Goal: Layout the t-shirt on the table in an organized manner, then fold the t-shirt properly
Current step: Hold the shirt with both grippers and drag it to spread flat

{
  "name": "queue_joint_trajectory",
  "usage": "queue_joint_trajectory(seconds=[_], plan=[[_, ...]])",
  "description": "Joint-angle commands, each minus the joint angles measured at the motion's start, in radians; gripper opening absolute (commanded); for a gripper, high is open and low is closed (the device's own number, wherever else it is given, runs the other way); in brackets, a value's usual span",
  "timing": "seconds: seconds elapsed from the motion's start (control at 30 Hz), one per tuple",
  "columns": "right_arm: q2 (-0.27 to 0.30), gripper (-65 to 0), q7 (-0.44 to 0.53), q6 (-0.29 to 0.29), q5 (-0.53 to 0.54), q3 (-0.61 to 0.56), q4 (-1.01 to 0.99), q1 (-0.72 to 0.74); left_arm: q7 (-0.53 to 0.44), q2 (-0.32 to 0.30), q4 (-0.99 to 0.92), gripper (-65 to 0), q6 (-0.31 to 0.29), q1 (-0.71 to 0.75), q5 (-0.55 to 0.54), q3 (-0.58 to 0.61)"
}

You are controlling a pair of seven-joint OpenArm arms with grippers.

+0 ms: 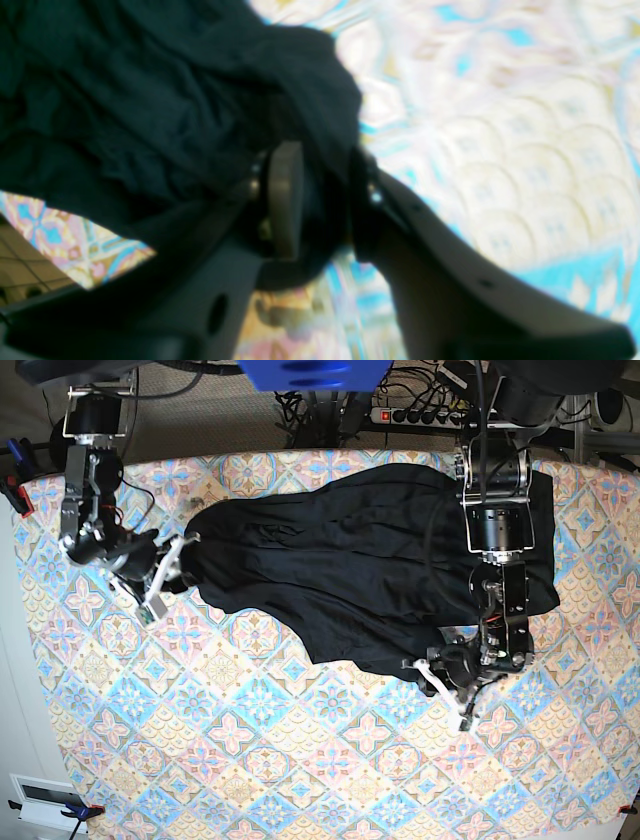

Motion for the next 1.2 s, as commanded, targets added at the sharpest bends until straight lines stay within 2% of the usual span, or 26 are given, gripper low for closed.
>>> queue_joint_trajectory(seconds=[0.0,0.1,0.23,0.43,0.5,0.6,0.83,0.9,1.03,1.17], plan=[[0.015,-44.7,0.032,0.006,0.022,-0.020,0.024,0.040,-0.021,-0.002,0.041,-44.1,-0.004,-0.035,-0.011,-0.002],[0.015,-41.8,0.034,0.006,0.020,-0.089,0.024,0.081,-0.021,0.007,0.090,-39.0,-0.004,-0.035,-0.011,-0.041],[0.010,-40.3,0.046,0.003,0.002,-0.143,0.002,0.140,-0.020,0.055,0.124,-38.0,-0.004,-0.035,-0.011,-0.120],[0.008,-40.2,0.086,0.003,-0.253,-0.260,-0.025,0.204,-0.020,0.069,0.124,-38.0,-0.004,-0.034,-0.011,-0.133],[-0.001,-40.2,0.095,0.003,-0.302,-0.295,-0.064,0.209,-0.020,0.070,0.124,-38.0,-0.004,-0.034,-0.011,-0.131],[-0.030,-40.2,0.135,0.003,-0.314,-0.316,-0.121,0.209,-0.020,0.070,0.124,-38.0,-0.004,-0.034,-0.011,-0.131],[-0.031,-40.7,0.187,0.003,-0.314,-0.326,-0.286,0.209,-0.020,0.070,0.124,-38.0,-0.004,-0.034,-0.009,-0.130],[-0.031,-44.2,0.192,0.003,-0.314,-0.321,-0.311,0.209,-0.020,0.070,0.123,-38.0,-0.004,-0.034,-0.009,-0.130],[-0.031,-64.0,0.192,0.003,-0.311,-0.261,-0.308,0.210,-0.020,0.070,0.121,-38.0,-0.004,-0.034,-0.009,-0.116],[-0.031,-63.5,0.192,0.004,-0.311,-0.146,-0.277,0.204,-0.024,0.070,0.121,-38.0,-0.004,-0.032,0.002,-0.064]])
